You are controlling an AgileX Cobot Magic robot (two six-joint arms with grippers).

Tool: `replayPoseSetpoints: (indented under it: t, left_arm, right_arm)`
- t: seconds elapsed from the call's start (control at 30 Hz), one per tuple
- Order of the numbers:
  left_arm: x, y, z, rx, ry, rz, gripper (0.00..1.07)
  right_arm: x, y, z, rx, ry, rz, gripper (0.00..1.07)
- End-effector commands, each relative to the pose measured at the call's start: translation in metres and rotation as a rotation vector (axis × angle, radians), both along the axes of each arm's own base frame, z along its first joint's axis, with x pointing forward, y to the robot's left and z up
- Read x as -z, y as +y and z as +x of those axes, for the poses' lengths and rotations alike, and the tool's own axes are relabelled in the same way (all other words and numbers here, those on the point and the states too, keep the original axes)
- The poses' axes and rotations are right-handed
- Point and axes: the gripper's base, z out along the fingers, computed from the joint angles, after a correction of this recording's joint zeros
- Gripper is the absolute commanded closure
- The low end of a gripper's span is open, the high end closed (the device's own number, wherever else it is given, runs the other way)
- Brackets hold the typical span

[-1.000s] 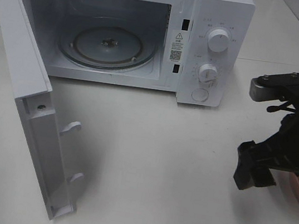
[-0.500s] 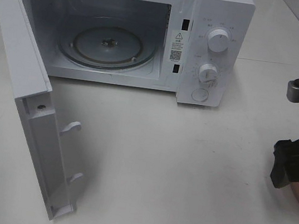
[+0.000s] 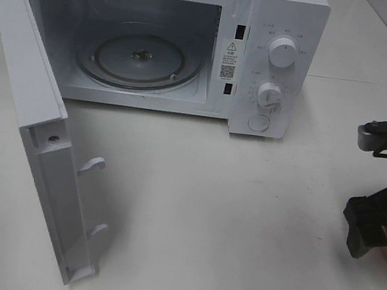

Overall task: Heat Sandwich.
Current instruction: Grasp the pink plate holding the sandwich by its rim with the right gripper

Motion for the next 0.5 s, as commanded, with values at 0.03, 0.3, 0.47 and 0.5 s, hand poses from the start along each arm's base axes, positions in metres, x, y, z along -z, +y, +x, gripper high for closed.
replayPoseSetpoints:
  t: [0.03, 0.3, 0.47, 0.5]
  left_arm:
    - [0.0, -0.001, -0.002, 0.012, -0.027, -0.008, 0.07]
    - [0.0, -0.001, -0.002, 0.012, -0.027, -0.008, 0.07]
    - [0.0, -0.001, -0.002, 0.012, -0.027, -0.008, 0.07]
    - [0.0, -0.001, -0.002, 0.012, -0.027, -0.008, 0.07]
  right_arm:
    - [0.007, -0.002, 0.004, 0.007, 0.004, -0.01, 0.17]
    - [0.022, -0.004, 0.01, 0.021, 0.031, -0.054, 0.18]
    - [0.031, -0.006, 0.012, 0.022, 0.04, -0.078, 0.18]
    - [0.032, -0.005, 0.012, 0.023, 0.041, -0.077, 0.18]
